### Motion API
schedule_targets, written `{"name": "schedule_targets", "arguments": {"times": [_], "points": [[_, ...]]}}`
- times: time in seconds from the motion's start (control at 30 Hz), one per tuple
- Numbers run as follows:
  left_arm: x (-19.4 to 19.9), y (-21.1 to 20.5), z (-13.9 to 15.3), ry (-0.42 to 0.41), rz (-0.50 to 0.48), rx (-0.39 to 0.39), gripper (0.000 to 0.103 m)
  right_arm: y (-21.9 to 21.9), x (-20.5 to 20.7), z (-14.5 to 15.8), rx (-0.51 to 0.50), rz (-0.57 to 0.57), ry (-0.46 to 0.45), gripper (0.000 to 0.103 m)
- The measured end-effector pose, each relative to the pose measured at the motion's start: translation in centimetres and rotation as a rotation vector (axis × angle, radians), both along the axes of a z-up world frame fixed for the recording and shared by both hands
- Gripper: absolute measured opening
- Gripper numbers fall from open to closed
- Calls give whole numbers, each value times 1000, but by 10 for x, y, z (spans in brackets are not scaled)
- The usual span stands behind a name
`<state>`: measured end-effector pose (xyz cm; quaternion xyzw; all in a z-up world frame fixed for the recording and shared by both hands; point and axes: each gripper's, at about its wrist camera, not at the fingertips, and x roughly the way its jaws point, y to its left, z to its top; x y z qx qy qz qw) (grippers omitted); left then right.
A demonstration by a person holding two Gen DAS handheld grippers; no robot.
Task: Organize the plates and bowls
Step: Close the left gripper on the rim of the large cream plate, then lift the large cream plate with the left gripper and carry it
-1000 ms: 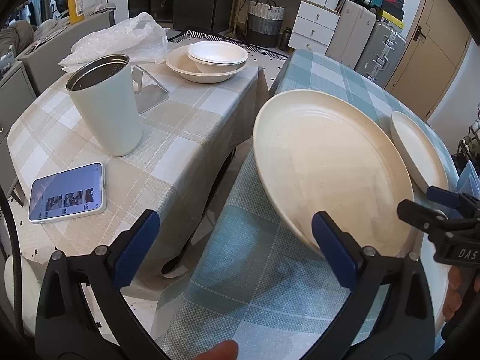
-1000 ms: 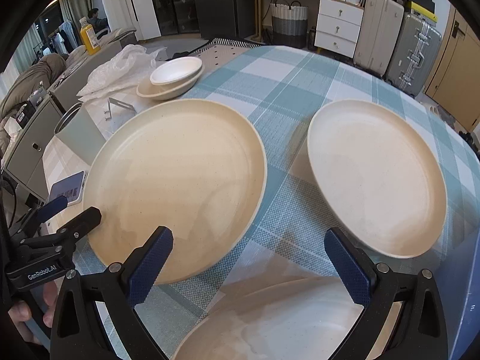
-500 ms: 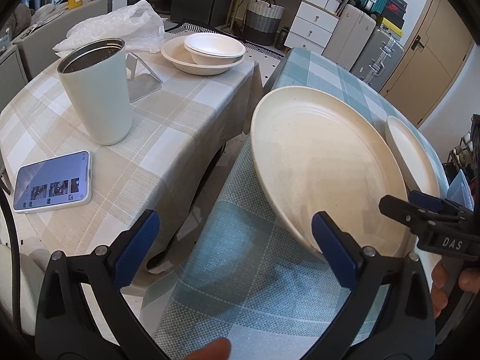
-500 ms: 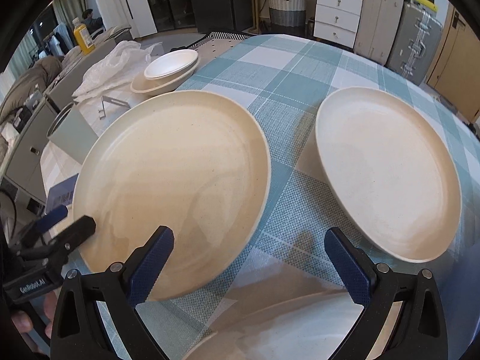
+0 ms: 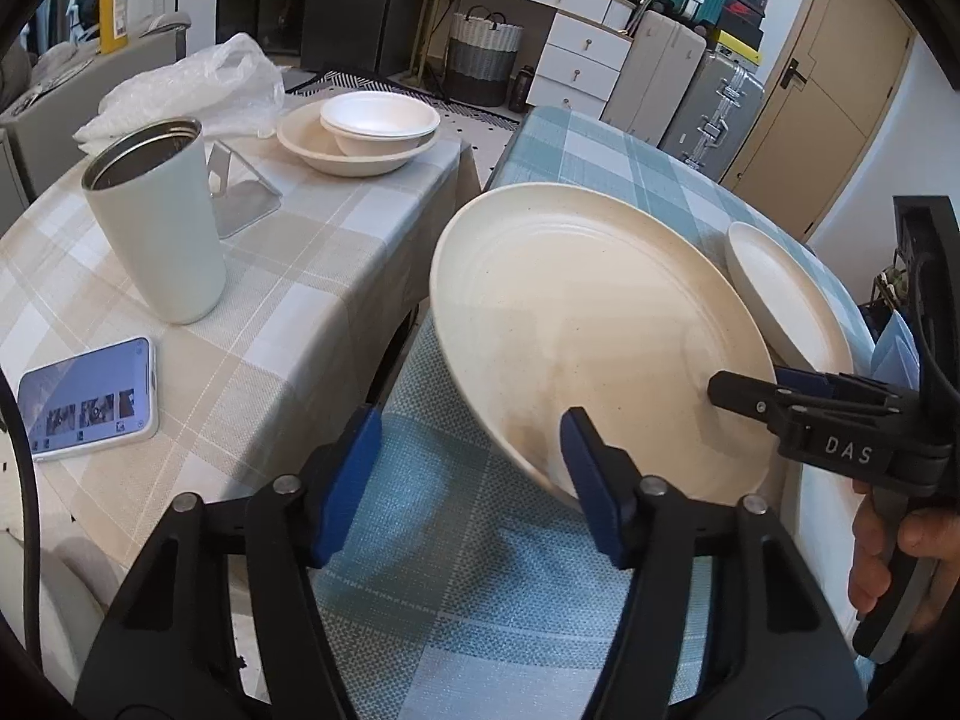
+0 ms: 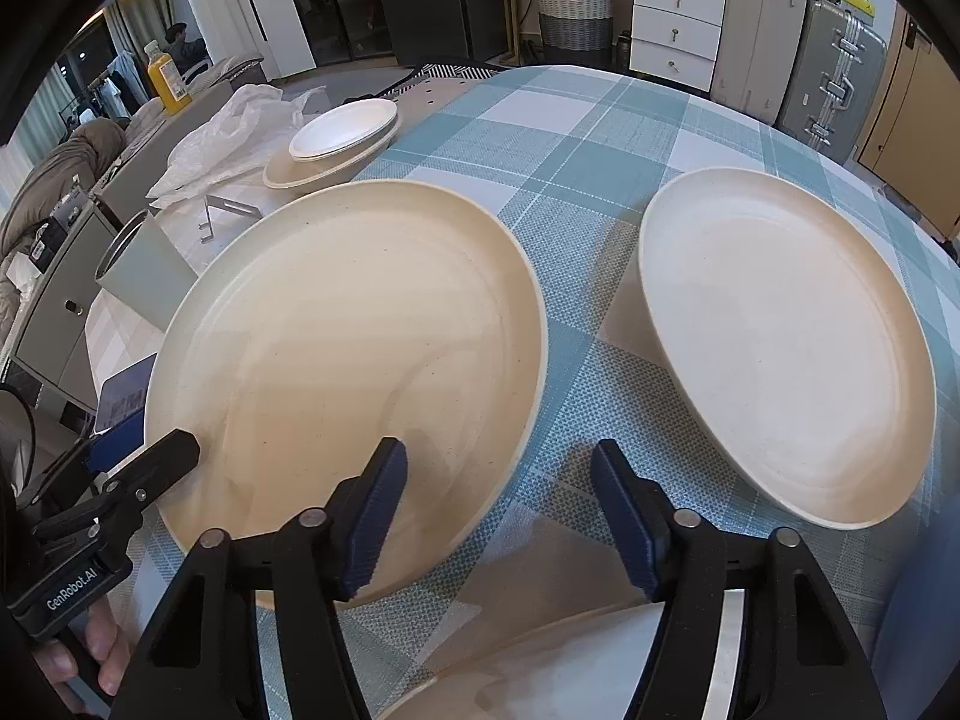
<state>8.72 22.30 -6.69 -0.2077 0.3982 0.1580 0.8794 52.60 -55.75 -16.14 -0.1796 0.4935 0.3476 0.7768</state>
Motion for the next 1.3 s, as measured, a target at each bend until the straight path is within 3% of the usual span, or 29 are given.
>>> {"name": "schedule_targets", "arguments": {"times": [0.2, 0.33, 0.7, 1.3], "points": [[1, -8, 3, -27, -49, -16, 31, 2, -7, 3, -8, 22, -24, 38], [1, -11, 4, -27, -56, -2, 30, 5, -14, 5, -29, 37, -76, 24], [-3, -15, 5, -24, -66, 10, 29, 1, -19, 9, -34, 32, -112, 22], [-10, -34, 33, -66, -105, 49, 28, -25, -30, 36, 8, 6, -141, 22]]}}
